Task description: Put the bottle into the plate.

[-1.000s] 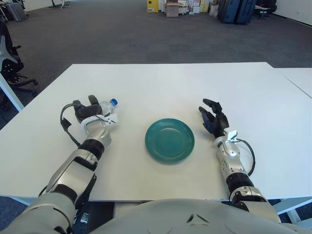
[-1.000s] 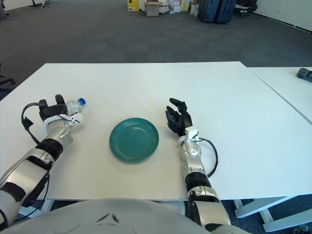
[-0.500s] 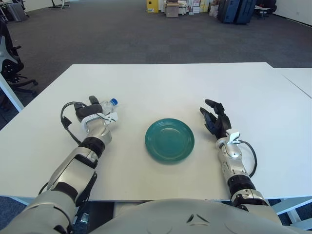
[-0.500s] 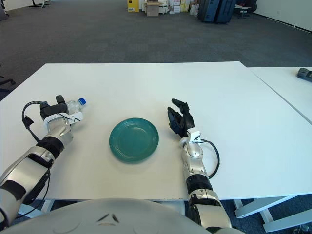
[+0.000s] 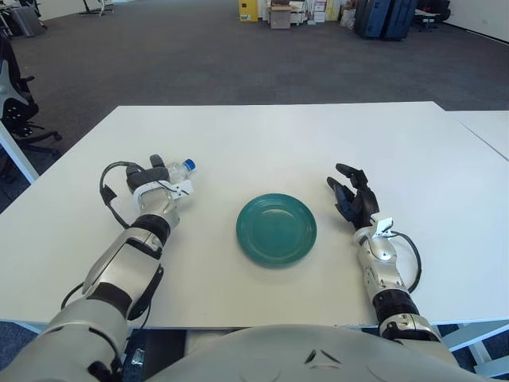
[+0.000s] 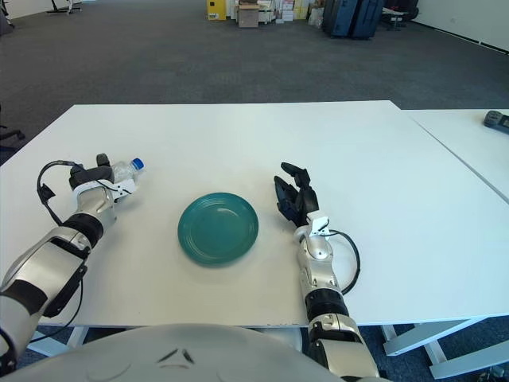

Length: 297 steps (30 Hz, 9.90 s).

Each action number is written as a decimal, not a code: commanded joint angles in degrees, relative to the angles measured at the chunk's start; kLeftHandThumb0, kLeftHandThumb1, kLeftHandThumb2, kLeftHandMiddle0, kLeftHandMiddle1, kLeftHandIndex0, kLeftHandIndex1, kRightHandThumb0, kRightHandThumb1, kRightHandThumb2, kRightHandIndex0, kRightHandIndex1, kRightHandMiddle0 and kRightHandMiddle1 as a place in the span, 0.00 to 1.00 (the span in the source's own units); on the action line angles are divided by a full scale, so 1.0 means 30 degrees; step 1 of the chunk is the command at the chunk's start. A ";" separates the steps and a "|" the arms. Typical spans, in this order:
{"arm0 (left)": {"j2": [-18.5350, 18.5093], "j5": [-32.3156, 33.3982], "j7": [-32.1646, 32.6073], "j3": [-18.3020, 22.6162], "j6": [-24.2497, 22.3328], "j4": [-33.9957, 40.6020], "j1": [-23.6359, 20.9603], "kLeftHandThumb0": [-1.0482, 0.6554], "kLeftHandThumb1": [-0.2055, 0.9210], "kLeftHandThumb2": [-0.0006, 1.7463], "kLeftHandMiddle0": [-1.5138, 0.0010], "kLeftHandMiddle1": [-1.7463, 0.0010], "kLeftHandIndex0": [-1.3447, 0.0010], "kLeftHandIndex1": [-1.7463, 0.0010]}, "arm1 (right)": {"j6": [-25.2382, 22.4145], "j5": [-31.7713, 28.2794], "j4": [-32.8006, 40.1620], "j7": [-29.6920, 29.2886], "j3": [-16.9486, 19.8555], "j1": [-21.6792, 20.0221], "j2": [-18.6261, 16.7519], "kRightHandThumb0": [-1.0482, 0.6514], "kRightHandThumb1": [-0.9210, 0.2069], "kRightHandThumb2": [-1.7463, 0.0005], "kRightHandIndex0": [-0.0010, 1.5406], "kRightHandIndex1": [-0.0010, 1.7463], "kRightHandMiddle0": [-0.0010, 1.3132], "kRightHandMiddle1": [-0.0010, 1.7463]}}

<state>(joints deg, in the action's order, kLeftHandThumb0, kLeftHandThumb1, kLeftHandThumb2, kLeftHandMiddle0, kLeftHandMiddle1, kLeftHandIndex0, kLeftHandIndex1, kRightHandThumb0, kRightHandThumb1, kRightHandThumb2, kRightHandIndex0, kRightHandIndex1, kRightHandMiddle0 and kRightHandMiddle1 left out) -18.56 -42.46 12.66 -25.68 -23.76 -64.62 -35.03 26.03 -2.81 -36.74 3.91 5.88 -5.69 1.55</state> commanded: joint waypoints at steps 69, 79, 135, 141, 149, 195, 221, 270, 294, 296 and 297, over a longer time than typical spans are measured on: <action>-0.2164 0.2598 0.2662 0.3596 1.3613 2.0076 0.8915 0.36 0.56 0.67 0.26 0.00 0.61 0.00 | -0.3264 -0.0794 0.0894 0.0594 -0.0036 0.1019 -0.0309 0.17 0.00 0.47 0.45 0.09 0.06 0.53; -0.1199 0.1468 0.1239 0.2540 1.4339 2.1120 0.8981 0.36 0.56 0.67 0.26 0.00 0.61 0.00 | -0.3244 -0.0752 0.0685 0.0543 -0.0112 0.0915 -0.0349 0.16 0.00 0.46 0.44 0.10 0.06 0.53; -0.1088 0.1235 -0.4027 -0.0317 1.7515 1.9836 0.8179 0.36 0.63 0.61 0.40 0.00 0.65 0.00 | -0.3351 -0.0416 0.0246 -0.0164 -0.0540 0.0753 -0.0711 0.18 0.00 0.46 0.40 0.12 0.01 0.53; -0.1299 0.2993 -0.5399 0.0168 1.7996 1.9972 0.8279 0.38 0.79 0.46 0.58 0.00 0.72 0.03 | -0.3330 -0.0255 0.0374 -0.0328 -0.0604 0.0847 -0.0775 0.19 0.00 0.48 0.40 0.13 0.01 0.53; -0.1669 0.5241 -0.8248 0.0881 1.7244 2.2214 0.8252 0.21 0.99 0.27 0.85 0.20 0.88 0.22 | -0.3283 0.0045 0.0864 -0.0862 -0.0737 0.1075 -0.1033 0.23 0.00 0.51 0.39 0.18 0.01 0.52; -0.2161 0.7752 -1.2533 0.1800 1.6452 2.3583 0.8277 0.00 1.00 0.47 0.78 0.96 0.96 0.47 | -0.3666 0.0412 0.1257 -0.0897 -0.1067 0.1292 -0.0810 0.23 0.00 0.53 0.34 0.26 0.00 0.47; -0.0469 1.0218 -1.1542 0.3433 1.5713 2.4536 1.0492 0.07 1.00 0.38 0.71 0.97 1.00 0.51 | -0.3405 -0.0144 0.0991 0.0210 -0.0724 0.1374 -0.0631 0.19 0.00 0.49 0.35 0.26 0.00 0.48; -0.1676 -1.0879 -0.2833 -0.2860 1.3411 3.0337 1.8821 0.01 1.00 0.50 0.87 1.00 1.00 0.83 | -0.3341 -0.0390 0.0324 0.0224 -0.0411 0.0910 -0.0873 0.19 0.00 0.49 0.36 0.31 0.00 0.51; -0.2623 -0.9357 -0.5489 -0.2883 1.3902 3.1870 1.8203 0.01 1.00 0.55 0.76 0.96 1.00 0.65 | -0.3440 -0.0106 0.0596 -0.0320 -0.0610 0.1077 -0.1169 0.21 0.00 0.52 0.35 0.34 0.00 0.49; -0.2636 -0.9291 -0.5598 -0.2933 1.3944 3.1908 1.8090 0.01 1.00 0.56 0.73 0.95 1.00 0.60 | -0.3489 -0.0065 0.0613 -0.0392 -0.0642 0.1098 -0.1181 0.21 0.00 0.51 0.35 0.34 0.00 0.49; -0.2627 -0.9298 -0.5675 -0.2973 1.3960 3.1921 1.8010 0.01 1.00 0.56 0.73 0.95 1.00 0.58 | -0.3498 -0.0049 0.0619 -0.0431 -0.0655 0.1107 -0.1195 0.21 0.00 0.51 0.35 0.34 0.00 0.49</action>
<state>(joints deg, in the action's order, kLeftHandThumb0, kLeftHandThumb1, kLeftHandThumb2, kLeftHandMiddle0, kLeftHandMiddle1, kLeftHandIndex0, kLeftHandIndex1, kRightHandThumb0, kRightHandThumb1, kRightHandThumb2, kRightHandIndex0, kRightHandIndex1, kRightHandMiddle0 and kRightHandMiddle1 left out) -25.75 -71.17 -3.32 -31.86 14.70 29.58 18.35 19.30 -3.29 -32.53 3.16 4.47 -5.15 -1.20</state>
